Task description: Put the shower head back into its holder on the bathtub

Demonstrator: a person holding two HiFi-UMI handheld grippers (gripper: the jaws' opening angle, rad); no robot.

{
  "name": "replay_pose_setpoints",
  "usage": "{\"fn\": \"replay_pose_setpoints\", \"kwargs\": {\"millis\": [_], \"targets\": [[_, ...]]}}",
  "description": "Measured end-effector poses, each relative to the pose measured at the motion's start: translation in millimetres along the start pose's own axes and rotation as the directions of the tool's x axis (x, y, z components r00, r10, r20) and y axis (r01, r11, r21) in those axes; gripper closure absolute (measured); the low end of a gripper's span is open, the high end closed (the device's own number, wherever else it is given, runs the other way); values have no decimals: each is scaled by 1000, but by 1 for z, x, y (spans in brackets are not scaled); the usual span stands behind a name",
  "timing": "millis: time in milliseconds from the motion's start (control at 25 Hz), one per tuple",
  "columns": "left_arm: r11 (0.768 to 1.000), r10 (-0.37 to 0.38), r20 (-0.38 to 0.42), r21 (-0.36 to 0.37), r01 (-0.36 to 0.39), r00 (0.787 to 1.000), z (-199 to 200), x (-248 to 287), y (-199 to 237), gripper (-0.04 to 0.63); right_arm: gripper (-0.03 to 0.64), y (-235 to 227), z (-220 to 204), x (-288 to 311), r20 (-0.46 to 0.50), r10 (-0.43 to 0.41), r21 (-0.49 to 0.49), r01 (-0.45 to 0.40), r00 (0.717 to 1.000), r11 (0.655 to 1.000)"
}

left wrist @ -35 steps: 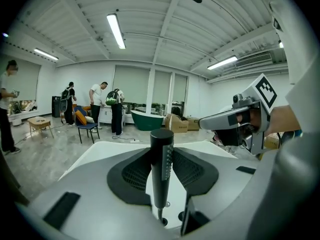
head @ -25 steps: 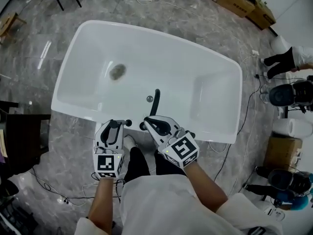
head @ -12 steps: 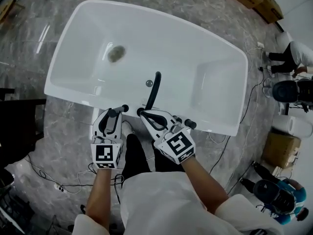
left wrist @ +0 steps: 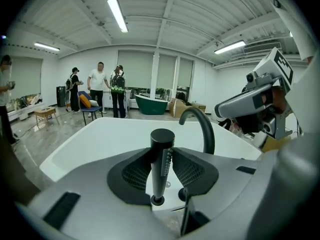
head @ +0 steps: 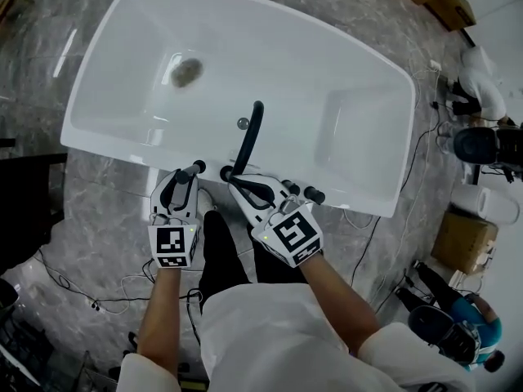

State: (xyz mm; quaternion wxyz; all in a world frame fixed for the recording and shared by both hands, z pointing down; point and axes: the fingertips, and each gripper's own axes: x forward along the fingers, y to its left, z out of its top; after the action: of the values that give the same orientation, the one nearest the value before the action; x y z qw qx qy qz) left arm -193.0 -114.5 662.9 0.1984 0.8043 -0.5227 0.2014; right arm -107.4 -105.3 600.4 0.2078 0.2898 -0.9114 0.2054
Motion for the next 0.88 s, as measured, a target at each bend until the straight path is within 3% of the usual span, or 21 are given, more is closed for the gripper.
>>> {"fn": "replay_pose_setpoints", "kwargs": {"millis": [880], "targets": [[999,36,-93,-32,-39,995,-63,30,0,456,598,-7,-29,7,-44,16,31,-15,999,999]]}}
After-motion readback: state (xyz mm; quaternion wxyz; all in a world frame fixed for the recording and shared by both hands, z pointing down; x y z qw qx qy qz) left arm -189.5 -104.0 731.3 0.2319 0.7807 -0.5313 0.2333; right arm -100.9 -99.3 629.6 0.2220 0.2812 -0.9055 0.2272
